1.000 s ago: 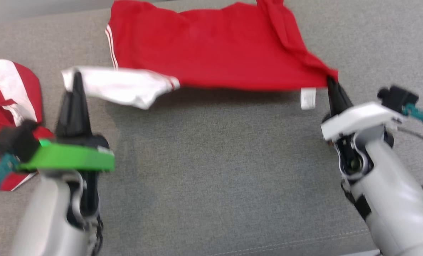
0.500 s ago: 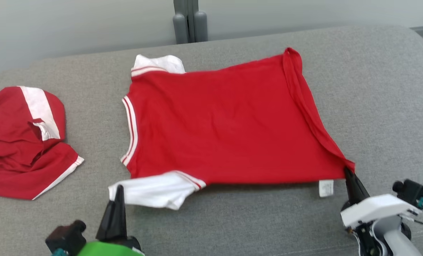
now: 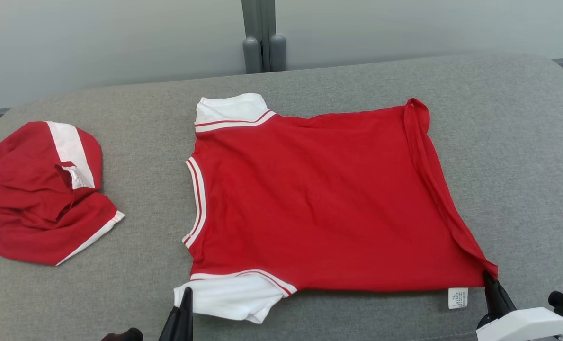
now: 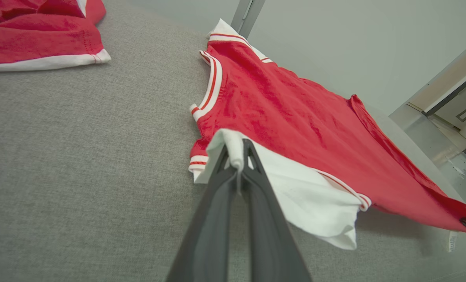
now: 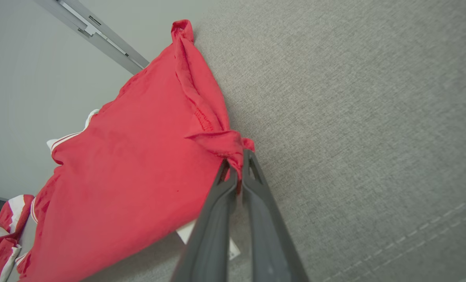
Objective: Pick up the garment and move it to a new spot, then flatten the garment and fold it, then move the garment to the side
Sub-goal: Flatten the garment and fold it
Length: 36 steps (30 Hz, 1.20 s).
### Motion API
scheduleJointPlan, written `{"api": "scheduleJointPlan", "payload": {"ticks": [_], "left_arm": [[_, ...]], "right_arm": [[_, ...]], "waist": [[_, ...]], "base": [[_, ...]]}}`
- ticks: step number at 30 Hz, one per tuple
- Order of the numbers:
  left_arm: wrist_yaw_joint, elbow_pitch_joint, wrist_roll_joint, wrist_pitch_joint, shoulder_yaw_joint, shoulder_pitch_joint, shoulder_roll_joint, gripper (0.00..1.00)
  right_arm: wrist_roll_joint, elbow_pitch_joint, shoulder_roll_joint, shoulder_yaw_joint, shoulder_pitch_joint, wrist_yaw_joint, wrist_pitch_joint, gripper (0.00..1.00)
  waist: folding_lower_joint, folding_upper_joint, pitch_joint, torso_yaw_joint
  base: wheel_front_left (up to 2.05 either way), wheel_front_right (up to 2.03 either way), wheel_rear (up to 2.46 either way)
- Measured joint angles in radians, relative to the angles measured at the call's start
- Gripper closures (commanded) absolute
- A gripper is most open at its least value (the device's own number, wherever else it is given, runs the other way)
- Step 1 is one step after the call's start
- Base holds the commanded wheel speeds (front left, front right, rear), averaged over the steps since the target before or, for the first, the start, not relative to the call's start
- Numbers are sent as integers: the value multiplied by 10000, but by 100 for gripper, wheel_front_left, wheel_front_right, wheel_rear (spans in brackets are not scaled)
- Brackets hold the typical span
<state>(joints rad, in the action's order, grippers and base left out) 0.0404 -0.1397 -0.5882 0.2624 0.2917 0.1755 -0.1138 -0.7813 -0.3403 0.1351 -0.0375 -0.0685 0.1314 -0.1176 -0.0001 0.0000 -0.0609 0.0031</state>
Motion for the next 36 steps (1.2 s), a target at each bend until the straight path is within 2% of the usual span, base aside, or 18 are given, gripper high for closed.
{"api": "scheduleJointPlan", "payload": {"ticks": [10,18,28,36], "left_arm": [[140,-196,370,0,263,-550,-35,100],[330,-456,527,-150,380,-1397,-324,100],[579,-1601,644,-372,589,-3117,-552,100],[757,-3058,715,-395,949,-4524,-591,100]], "right_arm": [[715,826,-575,-606,-52,-2,1060,100],[1091,1337,-761,-823,455,-4,2025,100],[1406,1097,-842,-1469,1371,-6,2945,100],[1582,376,-848,-1434,2534,-6,3277,100]], "waist": [[0,0,-65,-51],[0,0,-27,-168],[1,0,-224,-169],[1,0,-413,-333]], "base": [[0,0,0],[0,0,0],[0,0,0],[0,0,0]]}}
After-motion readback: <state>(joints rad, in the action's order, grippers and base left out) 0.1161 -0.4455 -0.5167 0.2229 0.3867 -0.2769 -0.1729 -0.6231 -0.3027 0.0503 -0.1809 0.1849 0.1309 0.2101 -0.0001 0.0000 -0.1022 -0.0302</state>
